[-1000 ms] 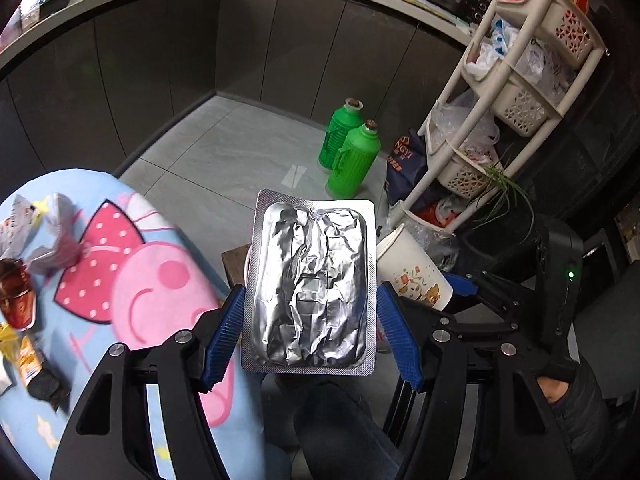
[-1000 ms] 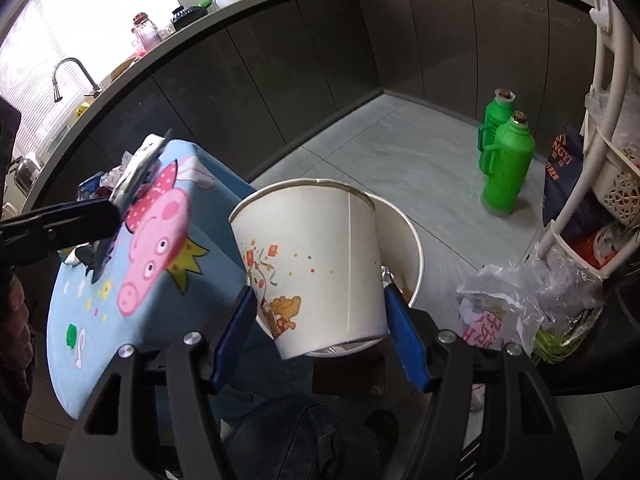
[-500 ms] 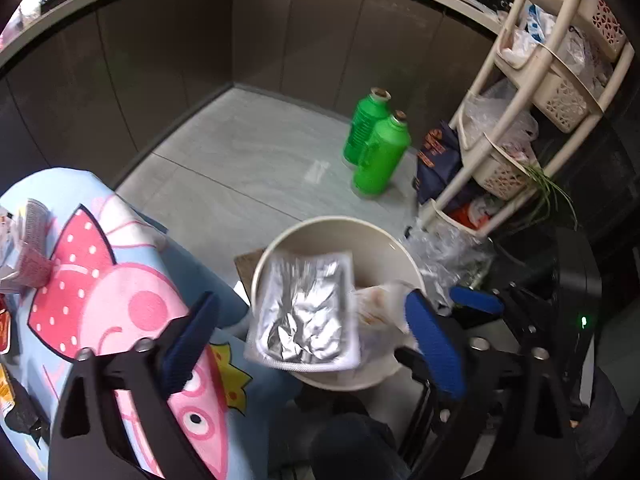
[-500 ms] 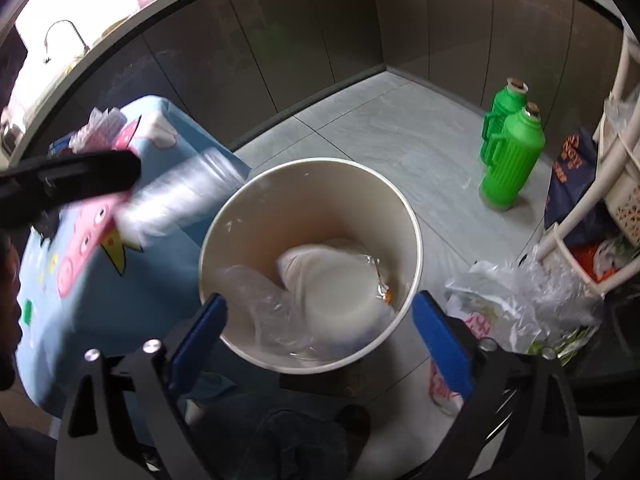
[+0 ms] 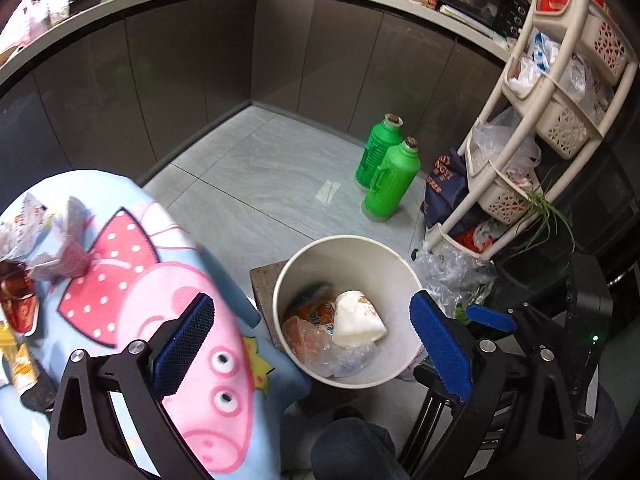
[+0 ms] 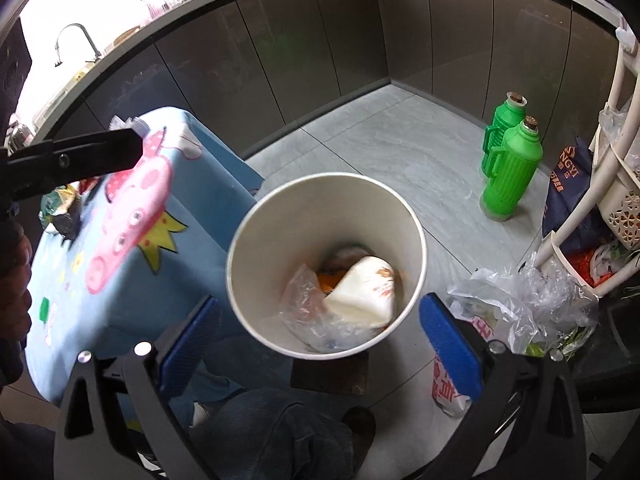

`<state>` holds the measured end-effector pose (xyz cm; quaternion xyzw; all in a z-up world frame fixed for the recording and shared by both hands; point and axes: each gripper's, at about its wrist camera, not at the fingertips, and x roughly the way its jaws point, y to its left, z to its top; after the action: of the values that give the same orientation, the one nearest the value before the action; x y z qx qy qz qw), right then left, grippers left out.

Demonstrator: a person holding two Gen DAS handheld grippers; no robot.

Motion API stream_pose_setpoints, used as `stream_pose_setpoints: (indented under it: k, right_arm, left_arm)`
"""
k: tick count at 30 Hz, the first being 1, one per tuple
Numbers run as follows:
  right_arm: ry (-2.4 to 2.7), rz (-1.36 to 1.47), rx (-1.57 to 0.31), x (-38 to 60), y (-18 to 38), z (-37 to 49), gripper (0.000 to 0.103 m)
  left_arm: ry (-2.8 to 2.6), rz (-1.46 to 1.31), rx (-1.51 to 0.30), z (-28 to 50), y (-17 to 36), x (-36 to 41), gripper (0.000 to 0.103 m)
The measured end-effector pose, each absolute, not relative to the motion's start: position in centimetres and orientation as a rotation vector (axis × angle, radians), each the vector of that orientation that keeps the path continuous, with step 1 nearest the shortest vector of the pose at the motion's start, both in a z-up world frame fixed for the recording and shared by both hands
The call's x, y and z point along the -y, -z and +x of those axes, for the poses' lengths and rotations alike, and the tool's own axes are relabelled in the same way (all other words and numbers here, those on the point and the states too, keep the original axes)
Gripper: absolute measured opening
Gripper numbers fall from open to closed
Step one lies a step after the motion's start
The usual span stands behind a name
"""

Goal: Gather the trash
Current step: 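Return both tools to the table and grasp the yellow wrapper with the right tool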

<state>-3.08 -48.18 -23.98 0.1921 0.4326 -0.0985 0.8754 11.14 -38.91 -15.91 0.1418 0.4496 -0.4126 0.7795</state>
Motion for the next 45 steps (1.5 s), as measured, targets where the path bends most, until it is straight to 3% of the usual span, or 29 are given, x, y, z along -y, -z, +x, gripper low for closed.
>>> stream_pose_setpoints:
  k: [9,20,32,42,45]
  right_arm:
    - [0.145,0.351,-0.824,44.4,18.7,-3.9,0.100]
    - [-0.001,0.307,-0.700,37.1,13.0,-3.5,0.100]
    - [-0.133,0.172,-0.760,27.7,12.6,1.3,0.100]
    - [-0.231,0.120,-0.875,21.7,14.7,8.5,0.099]
    - [-0.234,0.110,-0.910,20.6,15.9,11.6,0.094]
  left_arm:
    - [0.792,0.211,-0.926,10.7,11.7,32.3,0.094]
    - [0.588,0.154,-0.857,9.2,7.5,18.4,0.095]
    - [0.399,0.091,-0.920,7.9,10.6,5.5,0.095]
    - [0.342,-0.007,-0.953,8.6,12.5,1.0,0.095]
    - [0.328,-0.024,-0.966,9.2,12.9,0.3,0.095]
